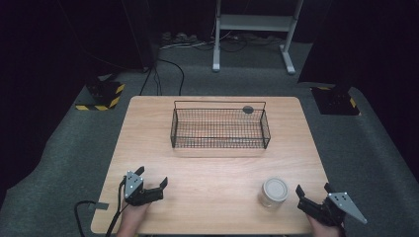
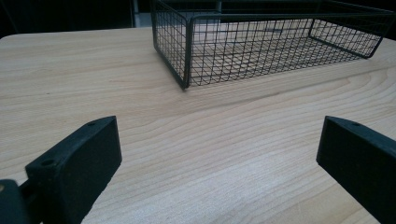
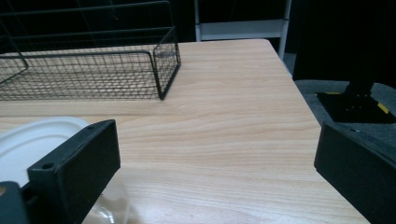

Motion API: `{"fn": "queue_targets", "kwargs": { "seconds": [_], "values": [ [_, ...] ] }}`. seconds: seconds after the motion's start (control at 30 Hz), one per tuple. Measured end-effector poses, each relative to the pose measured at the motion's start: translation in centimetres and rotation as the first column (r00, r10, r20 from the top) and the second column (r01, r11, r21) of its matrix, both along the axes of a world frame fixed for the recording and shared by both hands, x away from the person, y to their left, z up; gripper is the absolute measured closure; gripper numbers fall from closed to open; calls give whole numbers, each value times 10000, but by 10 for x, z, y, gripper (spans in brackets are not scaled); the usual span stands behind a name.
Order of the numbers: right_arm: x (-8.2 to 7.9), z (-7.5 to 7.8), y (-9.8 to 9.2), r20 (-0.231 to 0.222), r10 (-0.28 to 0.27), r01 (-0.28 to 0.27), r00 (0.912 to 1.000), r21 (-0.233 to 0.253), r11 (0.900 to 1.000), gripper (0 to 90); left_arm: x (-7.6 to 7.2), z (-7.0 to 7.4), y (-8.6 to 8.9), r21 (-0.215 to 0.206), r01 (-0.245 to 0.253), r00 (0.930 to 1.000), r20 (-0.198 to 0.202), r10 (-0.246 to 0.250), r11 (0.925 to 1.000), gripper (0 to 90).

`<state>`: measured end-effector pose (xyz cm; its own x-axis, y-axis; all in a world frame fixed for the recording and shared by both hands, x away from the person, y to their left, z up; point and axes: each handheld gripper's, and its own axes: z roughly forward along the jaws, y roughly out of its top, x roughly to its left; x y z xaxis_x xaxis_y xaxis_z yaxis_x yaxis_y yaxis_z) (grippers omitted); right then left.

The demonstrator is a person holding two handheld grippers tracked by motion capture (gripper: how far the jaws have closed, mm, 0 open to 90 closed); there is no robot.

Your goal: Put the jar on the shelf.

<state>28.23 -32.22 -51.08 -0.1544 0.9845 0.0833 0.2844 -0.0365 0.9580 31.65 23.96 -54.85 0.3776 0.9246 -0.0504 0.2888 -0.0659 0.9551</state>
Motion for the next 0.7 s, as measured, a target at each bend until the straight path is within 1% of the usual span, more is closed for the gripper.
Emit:
{"fn": "queue_targets", "kwargs": {
  "seconds": [0.1,0.2,0.43,0.63,0.7],
  "values": [
    [-2,7,4,-120,297,-297,9995,36,9996,0,0,0,0,-26,-13,10000,-16,13,10000,3],
    [-3,11,6,-229,452,-451,9987,29,9990,0,0,0,0,-27,-11,10000,-24,11,10000,3],
    [-6,30,16,-463,1121,-1121,9926,30,9937,0,1,0,0,-88,0,10000,-49,-1,10000,3],
    [-5,33,21,-491,1404,-1404,9889,39,9901,0,1,0,1,-89,-13,10000,-77,12,10000,3],
    [-4,32,23,-573,1590,-1587,9856,92,9873,0,1,0,0,-64,-8,10000,-64,8,10000,3]
  ]
}}
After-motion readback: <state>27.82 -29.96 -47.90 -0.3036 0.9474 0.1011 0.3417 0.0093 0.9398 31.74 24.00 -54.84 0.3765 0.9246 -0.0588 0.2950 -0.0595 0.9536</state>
